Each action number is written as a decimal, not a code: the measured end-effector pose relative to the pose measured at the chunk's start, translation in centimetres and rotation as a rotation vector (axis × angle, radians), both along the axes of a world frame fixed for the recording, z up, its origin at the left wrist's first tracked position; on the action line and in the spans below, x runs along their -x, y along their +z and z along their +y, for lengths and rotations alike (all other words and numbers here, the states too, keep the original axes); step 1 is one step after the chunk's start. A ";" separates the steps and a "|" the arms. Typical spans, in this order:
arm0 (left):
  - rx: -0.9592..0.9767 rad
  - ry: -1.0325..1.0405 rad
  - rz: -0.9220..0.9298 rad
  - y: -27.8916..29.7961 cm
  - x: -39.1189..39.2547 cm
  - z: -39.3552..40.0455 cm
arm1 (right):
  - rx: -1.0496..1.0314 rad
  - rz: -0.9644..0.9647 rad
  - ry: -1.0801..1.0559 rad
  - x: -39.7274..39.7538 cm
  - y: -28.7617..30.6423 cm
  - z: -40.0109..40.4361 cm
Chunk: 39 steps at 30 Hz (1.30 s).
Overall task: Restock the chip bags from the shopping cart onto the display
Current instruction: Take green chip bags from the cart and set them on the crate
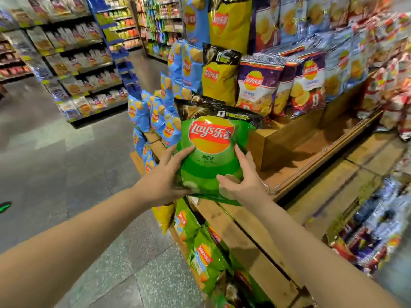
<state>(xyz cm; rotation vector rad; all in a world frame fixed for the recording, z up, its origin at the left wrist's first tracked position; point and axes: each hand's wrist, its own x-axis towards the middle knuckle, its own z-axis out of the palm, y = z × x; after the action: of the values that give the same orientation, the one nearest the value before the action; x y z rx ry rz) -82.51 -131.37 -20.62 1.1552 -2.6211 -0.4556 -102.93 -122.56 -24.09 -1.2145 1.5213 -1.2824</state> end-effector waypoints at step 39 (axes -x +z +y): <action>-0.097 -0.749 0.071 -12.0 12.4 -27.5 | -0.704 0.606 -0.461 0.1 -4.9 -15.9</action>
<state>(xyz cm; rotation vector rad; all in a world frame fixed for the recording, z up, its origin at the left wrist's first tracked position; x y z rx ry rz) -94.94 -158.85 -32.65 0.1192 -2.9130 -0.7391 -102.99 -138.41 -29.01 -0.8231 2.5211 -0.5137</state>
